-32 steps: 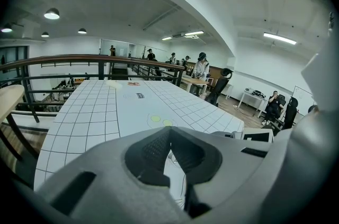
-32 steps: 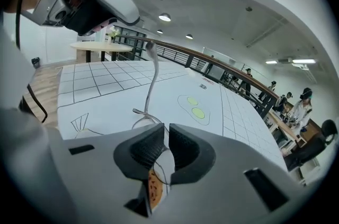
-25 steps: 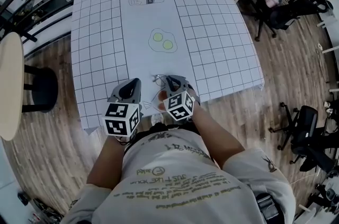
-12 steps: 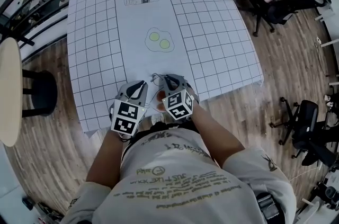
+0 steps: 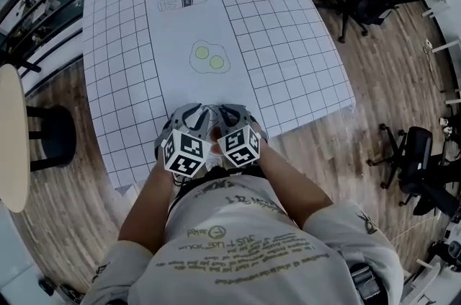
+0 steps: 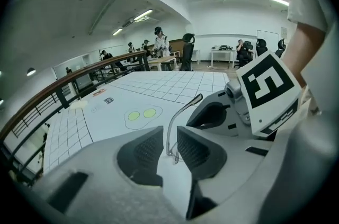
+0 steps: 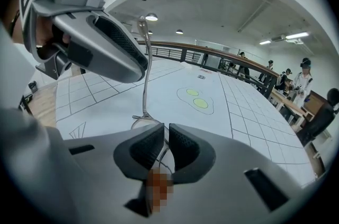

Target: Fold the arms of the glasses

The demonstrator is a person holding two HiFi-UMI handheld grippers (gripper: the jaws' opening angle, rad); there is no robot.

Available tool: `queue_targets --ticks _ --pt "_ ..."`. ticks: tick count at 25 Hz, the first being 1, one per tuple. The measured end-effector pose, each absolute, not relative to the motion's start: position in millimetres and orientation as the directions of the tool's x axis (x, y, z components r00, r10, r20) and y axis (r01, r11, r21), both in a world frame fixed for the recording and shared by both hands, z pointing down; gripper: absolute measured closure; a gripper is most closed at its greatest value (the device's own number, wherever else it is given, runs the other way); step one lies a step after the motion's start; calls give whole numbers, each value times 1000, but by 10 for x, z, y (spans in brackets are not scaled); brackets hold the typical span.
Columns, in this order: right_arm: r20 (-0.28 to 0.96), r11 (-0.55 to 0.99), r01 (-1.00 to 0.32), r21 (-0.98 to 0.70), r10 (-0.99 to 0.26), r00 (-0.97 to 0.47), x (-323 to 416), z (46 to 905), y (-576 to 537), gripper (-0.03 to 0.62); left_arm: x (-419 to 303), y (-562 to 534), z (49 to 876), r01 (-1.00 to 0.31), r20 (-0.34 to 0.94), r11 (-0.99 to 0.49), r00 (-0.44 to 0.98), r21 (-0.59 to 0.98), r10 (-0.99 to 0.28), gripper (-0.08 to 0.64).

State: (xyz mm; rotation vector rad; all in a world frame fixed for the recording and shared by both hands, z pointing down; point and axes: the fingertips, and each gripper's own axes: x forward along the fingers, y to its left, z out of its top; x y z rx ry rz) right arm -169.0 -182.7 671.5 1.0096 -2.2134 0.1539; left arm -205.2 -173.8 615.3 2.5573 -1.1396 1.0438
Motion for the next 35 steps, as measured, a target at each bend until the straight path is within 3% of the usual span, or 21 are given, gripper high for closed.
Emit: queue_targets --ticks 6,10,20,35 --pt "638 696 -700 158 -613 -466 -1687 6716 -1817 552 -2011 -1824 6165 -693 645 -700 458 -173 -612 472" --pt "640 698 -700 153 -610 -468 -1683 6719 -1815 552 -1983 -1822 6178 -684 648 -708 461 -176 -606 526" --pt "611 705 -701 108 -603 -512 -1659 6635 -1777 552 -1911 -1814 6212 -659 663 -732 472 -172 -581 532" --pt "470 518 -855 12 -758 -452 -942 6007 -1666 568 -1475 -1771 6426 -568 698 -803 502 -179 -510 532"
